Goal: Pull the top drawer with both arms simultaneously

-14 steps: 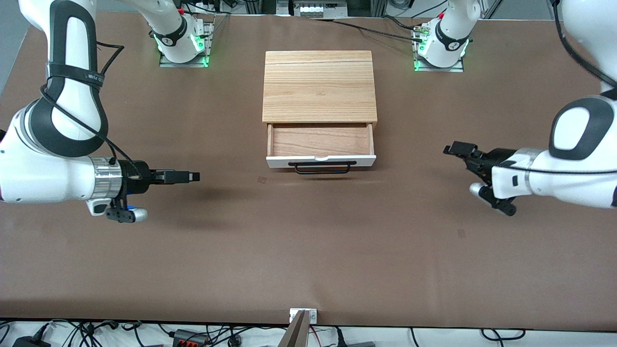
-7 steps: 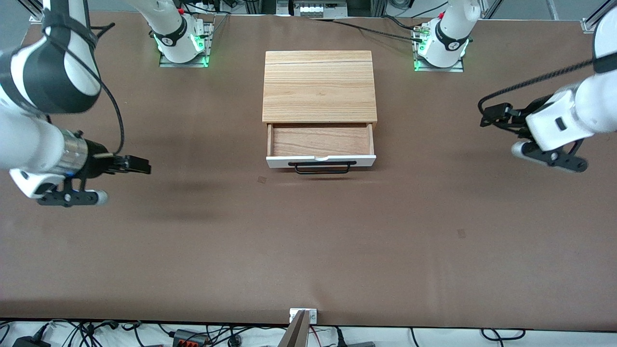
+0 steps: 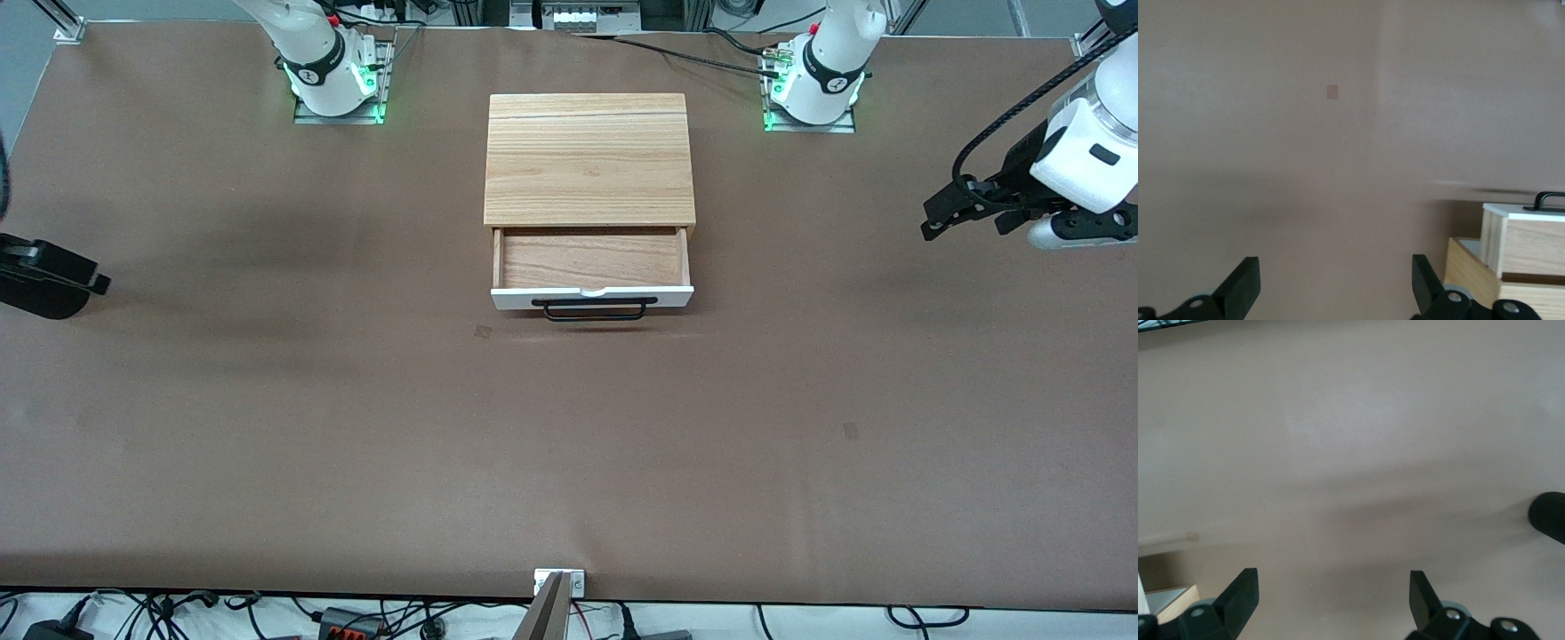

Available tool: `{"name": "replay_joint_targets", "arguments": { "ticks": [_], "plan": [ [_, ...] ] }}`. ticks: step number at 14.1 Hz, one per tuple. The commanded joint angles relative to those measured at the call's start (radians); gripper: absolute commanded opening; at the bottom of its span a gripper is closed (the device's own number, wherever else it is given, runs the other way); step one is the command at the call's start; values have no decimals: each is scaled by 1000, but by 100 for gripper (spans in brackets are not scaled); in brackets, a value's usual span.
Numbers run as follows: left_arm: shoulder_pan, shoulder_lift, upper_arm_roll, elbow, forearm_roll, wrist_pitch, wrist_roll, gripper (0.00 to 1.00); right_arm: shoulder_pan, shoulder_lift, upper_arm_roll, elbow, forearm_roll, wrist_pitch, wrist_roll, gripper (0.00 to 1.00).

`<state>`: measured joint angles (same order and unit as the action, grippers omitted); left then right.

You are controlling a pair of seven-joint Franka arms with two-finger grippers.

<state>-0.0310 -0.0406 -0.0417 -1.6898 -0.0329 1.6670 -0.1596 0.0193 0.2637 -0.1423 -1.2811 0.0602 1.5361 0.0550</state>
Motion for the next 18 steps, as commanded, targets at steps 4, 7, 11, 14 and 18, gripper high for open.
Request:
{"name": "replay_joint_targets", "arguments": {
  "ticks": [4, 7, 11, 14, 18],
  "plan": [
    [8, -18, 2, 1, 27, -82, 181, 100, -67, -66, 109, -86, -68, 7, -35, 100],
    [-3, -4, -3, 16, 30, -92, 180, 100, -67, -90, 109, -124, -82, 12, -35, 100],
    [-3, 1, -6, 33, 40, -124, 180, 100, -64, -250, 112, -370, -82, 116, -34, 100],
    [-4, 2, -14, 36, 41, -141, 181, 100, -62, -287, 113, -423, -83, 119, -35, 100],
    [-4, 2, -14, 36, 41, -141, 181, 100, -62, -296, 116, -429, -85, 121, -35, 100]
  ]
}}
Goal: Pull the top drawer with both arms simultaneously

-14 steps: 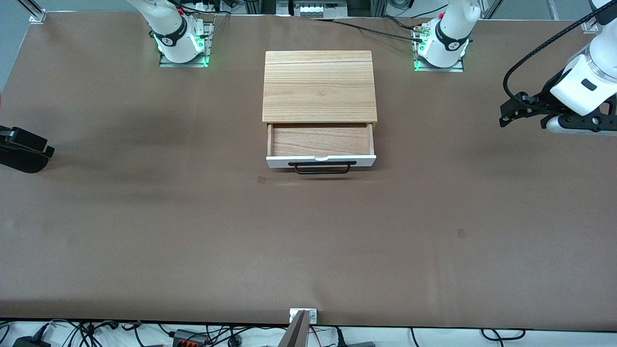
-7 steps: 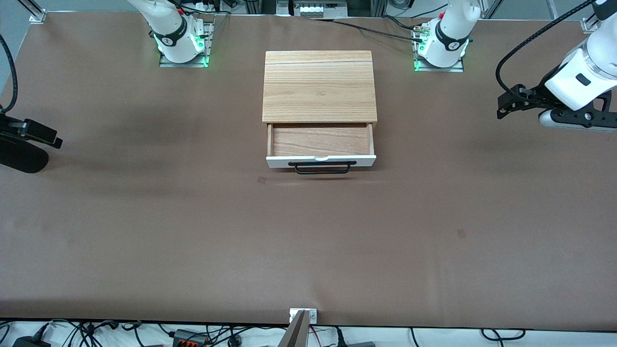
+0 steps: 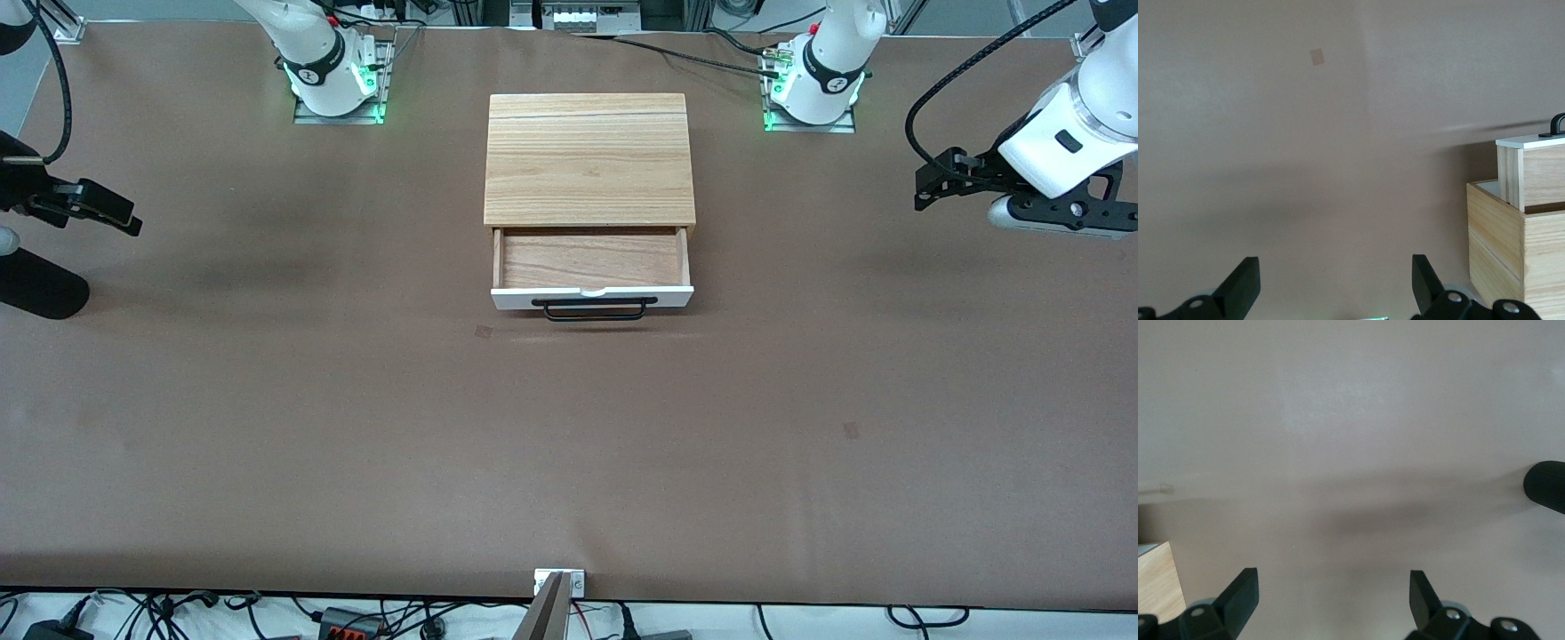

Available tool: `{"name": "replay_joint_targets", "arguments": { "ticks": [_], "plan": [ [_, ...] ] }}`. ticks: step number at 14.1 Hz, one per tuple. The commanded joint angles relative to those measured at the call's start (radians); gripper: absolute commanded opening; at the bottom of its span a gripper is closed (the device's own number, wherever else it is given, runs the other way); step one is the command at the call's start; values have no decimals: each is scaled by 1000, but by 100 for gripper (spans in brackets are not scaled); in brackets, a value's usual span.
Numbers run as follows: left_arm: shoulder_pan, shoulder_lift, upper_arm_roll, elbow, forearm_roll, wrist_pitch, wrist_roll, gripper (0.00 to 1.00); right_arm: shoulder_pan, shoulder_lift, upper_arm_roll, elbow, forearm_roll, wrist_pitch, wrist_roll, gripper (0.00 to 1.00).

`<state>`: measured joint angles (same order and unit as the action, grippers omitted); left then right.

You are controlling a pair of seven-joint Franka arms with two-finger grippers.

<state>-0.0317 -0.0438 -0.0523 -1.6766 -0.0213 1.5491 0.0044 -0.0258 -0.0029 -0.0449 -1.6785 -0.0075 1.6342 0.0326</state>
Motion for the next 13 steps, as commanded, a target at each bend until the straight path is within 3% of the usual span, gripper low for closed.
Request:
{"name": "replay_joint_targets", "arguments": {
  "ticks": [1, 7, 13],
  "plan": [
    [-4, 5, -3, 23, 29, -23, 19, 100, -17, -28, 19, -27, -17, 30, -14, 100],
    [-4, 5, -3, 24, 27, -24, 20, 100, -20, -28, 13, -20, -8, 21, -118, 100],
    [-4, 5, -3, 25, 27, -26, 16, 100, -13, -28, 20, -21, -5, 19, -46, 100]
  ]
}}
